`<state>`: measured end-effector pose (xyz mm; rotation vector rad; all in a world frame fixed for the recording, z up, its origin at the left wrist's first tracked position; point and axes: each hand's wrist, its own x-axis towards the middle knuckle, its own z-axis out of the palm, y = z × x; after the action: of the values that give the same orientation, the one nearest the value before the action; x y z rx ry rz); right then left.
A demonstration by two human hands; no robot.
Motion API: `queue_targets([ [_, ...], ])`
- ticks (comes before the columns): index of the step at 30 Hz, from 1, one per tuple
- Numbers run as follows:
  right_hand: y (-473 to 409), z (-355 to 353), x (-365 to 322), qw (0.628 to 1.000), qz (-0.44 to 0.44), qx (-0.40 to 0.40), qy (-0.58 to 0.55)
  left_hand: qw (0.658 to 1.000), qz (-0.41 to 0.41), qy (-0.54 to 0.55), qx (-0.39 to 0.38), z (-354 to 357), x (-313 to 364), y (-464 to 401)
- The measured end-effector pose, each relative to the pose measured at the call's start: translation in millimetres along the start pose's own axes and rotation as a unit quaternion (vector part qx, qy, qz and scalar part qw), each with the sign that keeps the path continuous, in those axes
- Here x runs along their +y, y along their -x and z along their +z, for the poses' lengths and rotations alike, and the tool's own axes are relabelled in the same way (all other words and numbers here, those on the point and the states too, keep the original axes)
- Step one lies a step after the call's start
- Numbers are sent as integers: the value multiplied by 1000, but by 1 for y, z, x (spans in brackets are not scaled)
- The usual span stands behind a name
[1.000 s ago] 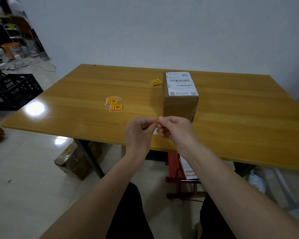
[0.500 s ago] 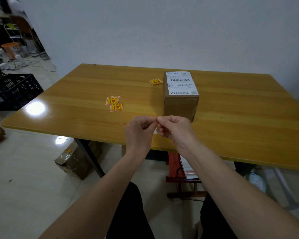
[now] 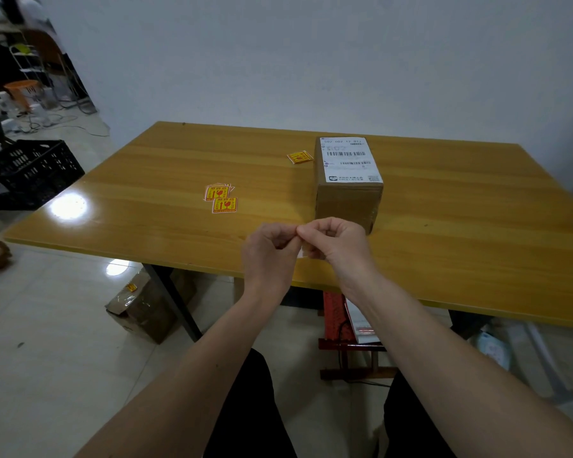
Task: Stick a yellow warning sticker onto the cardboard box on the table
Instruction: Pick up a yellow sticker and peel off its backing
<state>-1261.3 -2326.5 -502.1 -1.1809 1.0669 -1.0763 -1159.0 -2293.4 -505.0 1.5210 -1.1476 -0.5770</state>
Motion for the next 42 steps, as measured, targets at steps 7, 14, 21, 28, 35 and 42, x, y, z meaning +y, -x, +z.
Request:
queue_targets([
  [7,1,0,2,999,-28,12,13,1000,-5,-1,3,1,-2,0],
  [14,-1,-1,4,999,-24,27,31,1000,-4,-14,3,3,-2,1],
  [21,1,-1,3,999,-24,16,29,1000,-5,-24,-1,2,-2,1],
  [28,2,-1,3,999,-17,27,19,999,-7,-35,7,3,-3,2],
  [35,3,-3,2,1000,-10,22,11,999,-6,-34,5,3,-3,3],
  [42,4,-3,1,1000,-13,9,13,999,-2,-41,15,6,-8,2],
])
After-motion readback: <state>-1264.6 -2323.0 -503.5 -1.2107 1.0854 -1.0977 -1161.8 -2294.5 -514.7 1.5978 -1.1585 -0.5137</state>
